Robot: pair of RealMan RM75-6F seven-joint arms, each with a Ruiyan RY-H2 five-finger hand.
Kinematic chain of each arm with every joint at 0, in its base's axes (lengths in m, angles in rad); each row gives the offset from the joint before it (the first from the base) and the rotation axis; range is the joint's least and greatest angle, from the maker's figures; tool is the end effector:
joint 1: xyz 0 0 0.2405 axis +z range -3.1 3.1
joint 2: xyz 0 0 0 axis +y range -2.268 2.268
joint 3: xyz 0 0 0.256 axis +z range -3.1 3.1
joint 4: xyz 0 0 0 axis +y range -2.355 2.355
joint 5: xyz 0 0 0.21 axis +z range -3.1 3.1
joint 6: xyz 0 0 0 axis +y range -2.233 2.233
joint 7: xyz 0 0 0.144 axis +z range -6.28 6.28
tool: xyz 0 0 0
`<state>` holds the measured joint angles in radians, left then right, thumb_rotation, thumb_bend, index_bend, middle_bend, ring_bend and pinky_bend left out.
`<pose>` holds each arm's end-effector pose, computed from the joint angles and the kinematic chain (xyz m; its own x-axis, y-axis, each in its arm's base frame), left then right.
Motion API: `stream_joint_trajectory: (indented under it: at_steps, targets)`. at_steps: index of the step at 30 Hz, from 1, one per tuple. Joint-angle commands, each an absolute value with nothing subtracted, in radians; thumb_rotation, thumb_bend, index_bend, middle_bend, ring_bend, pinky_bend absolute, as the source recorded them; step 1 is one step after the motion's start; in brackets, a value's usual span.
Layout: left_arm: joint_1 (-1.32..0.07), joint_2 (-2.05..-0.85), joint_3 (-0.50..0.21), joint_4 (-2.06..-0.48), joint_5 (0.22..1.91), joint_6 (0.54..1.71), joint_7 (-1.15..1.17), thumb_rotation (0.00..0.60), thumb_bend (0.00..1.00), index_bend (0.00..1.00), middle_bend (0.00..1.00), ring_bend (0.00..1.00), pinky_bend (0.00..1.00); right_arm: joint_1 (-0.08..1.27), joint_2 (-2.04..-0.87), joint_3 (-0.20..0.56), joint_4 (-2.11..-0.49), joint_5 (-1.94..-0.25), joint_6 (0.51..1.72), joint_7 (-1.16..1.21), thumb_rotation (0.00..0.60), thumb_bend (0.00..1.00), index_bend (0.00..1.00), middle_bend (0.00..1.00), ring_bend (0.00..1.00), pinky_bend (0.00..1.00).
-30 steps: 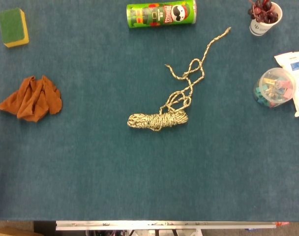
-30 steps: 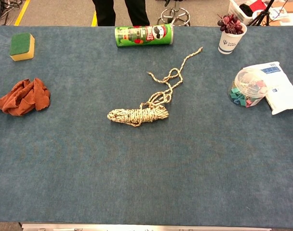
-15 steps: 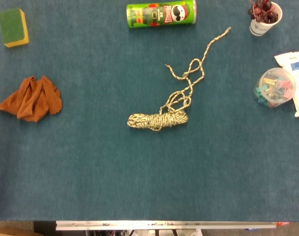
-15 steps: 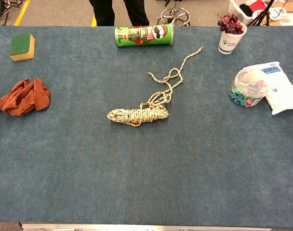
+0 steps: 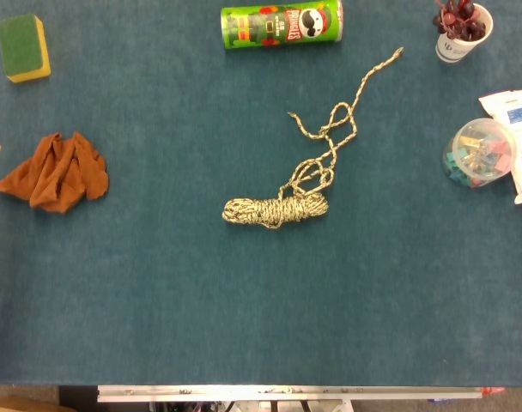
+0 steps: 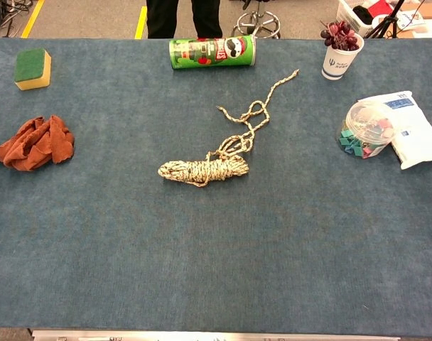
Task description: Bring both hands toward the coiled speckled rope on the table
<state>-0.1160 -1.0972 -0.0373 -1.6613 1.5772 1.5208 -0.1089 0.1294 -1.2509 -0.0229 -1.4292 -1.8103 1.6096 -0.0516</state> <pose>-0.2860 0.1861 0.1604 0.2709 -0.0176 0.9624 0.9551 -0.1197 -0.2711 -0.2845 -0.1732 0.1198 0.4737 0.0892 0.8761 -0.8099 -0.3466 0.4732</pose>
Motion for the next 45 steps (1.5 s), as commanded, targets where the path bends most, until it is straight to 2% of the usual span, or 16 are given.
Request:
stream_joint_trajectory:
  at_steps: [1, 6, 14, 21, 27, 34, 45]
  targets:
    - [-0.141, -1.072, -0.034, -1.687, 1.59, 1.484, -0.228, 0.6, 1.0, 0.19, 0.06, 0.05, 0.09, 0.152, -1.256, -0.034, -1.43, -1.848, 1.616, 0.008, 0.6, 1.0, 0.1, 0.09, 0.01, 0.16]
    - [-0.18, -1.064, -0.032, -1.733, 1.628, 1.447, -0.356, 0.6, 1.0, 0.21, 0.07, 0.05, 0.1, 0.21, -1.232, -0.078, -1.479, -1.931, 1.591, 0.181, 0.6, 1.0, 0.1, 0.09, 0.01, 0.17]
    - [-0.234, -1.042, 0.002, -1.826, 1.715, 1.42, -0.68, 0.6, 1.0, 0.21, 0.09, 0.08, 0.18, 0.297, -1.196, -0.136, -1.563, -2.043, 1.563, 0.377, 0.6, 1.0, 0.1, 0.09, 0.01, 0.18]
    - [-0.309, -0.945, 0.076, -1.905, 1.77, 1.304, -0.978, 0.6, 1.0, 0.23, 0.12, 0.13, 0.24, 0.371, -1.183, -0.18, -1.603, -2.097, 1.534, 0.548, 0.6, 1.0, 0.1, 0.09, 0.01, 0.19]
    - [-0.434, -0.868, 0.17, -1.89, 1.917, 1.212, -1.374, 0.6, 1.0, 0.26, 0.15, 0.15, 0.26, 0.413, -1.19, -0.2, -1.599, -2.127, 1.528, 0.621, 0.6, 1.0, 0.1, 0.09, 0.01, 0.2]
    - [-0.553, -0.859, 0.251, -1.797, 2.074, 1.251, -1.686, 0.6, 1.0, 0.28, 0.16, 0.16, 0.29, 0.446, -1.196, -0.217, -1.61, -2.143, 1.525, 0.663, 0.6, 1.0, 0.1, 0.1, 0.01, 0.2]
    - [-0.617, -0.86, 0.329, -1.762, 2.119, 1.317, -1.753, 0.6, 1.0, 0.3, 0.18, 0.17, 0.32, 0.486, -1.215, -0.233, -1.596, -2.146, 1.537, 0.734, 0.6, 1.0, 0.1, 0.1, 0.02, 0.21]
